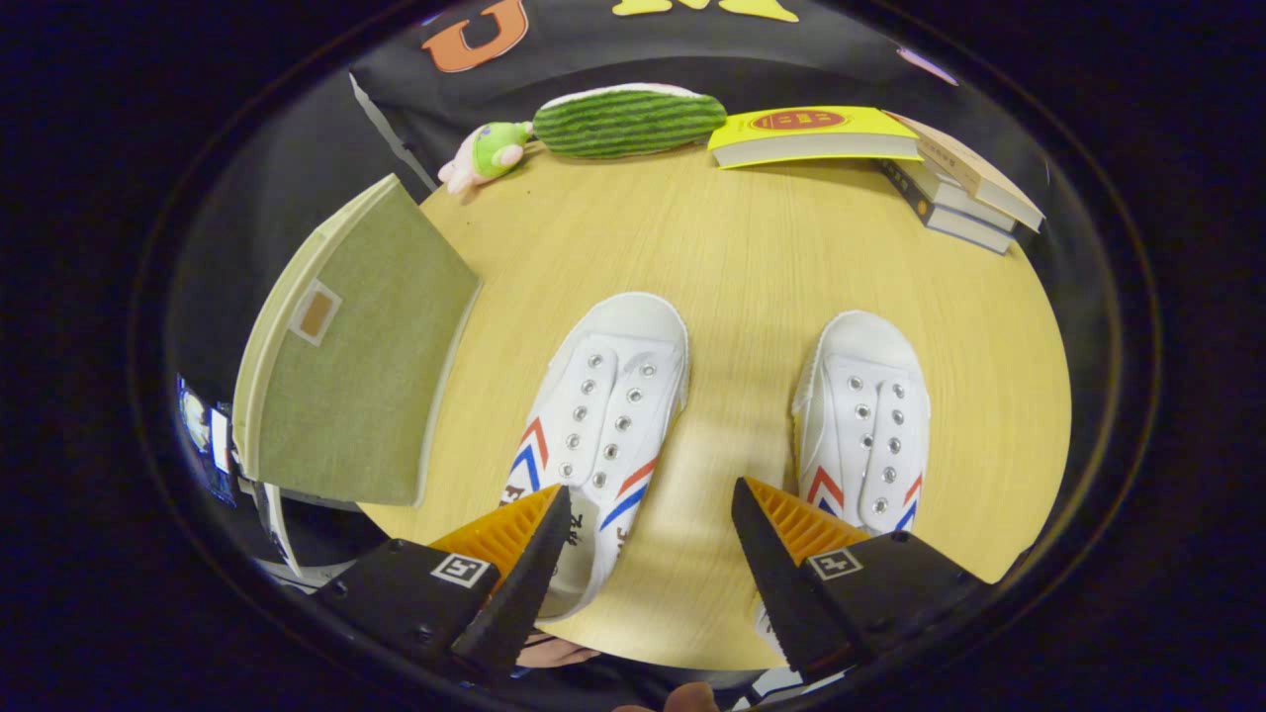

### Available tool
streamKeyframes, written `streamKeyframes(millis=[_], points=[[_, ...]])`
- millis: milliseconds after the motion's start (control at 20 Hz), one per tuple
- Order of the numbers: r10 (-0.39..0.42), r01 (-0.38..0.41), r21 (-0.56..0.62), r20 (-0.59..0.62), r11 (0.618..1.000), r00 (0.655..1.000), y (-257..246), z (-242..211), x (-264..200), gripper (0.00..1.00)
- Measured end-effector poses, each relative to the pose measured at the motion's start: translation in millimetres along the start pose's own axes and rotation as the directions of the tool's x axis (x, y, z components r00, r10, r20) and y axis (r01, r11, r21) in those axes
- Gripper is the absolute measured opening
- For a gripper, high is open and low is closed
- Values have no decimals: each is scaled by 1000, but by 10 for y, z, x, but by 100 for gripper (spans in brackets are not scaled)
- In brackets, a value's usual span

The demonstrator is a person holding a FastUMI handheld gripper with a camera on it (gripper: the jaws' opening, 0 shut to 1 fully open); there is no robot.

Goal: Open the storage box then place both shoes into the box .Put the left shoe in first, then the right shoe, with the right side of both shoes facing outward in a uniform manner.

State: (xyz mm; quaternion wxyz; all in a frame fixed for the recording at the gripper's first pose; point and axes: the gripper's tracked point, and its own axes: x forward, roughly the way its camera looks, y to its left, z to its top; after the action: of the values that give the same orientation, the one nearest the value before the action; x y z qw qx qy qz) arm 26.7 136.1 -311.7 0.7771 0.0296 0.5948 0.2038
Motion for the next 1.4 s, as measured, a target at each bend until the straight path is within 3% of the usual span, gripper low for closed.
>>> streamKeyframes(millis=[250, 550, 650, 700, 850, 1000, 1200, 1400], points=[[-4, 4, -6, -48, 1000, 999, 77, -41, 156, 96], [17, -13, 56, -74, 998, 997, 241, -76, 245, 70], [37, -30, 93, -74, 995, 997, 289, -81, 254, 57], [35, -27, 108, -72, 994, 997, 280, -74, 234, 46], [40, -27, 173, -68, 985, 997, 278, -72, 236, 33], [73, -56, 259, -59, 964, 996, 297, -39, 191, 10], [164, -137, 374, -40, 917, 986, 386, -21, 90, 6], [178, -167, 377, 8, 911, 984, 518, 110, -155, 6]])
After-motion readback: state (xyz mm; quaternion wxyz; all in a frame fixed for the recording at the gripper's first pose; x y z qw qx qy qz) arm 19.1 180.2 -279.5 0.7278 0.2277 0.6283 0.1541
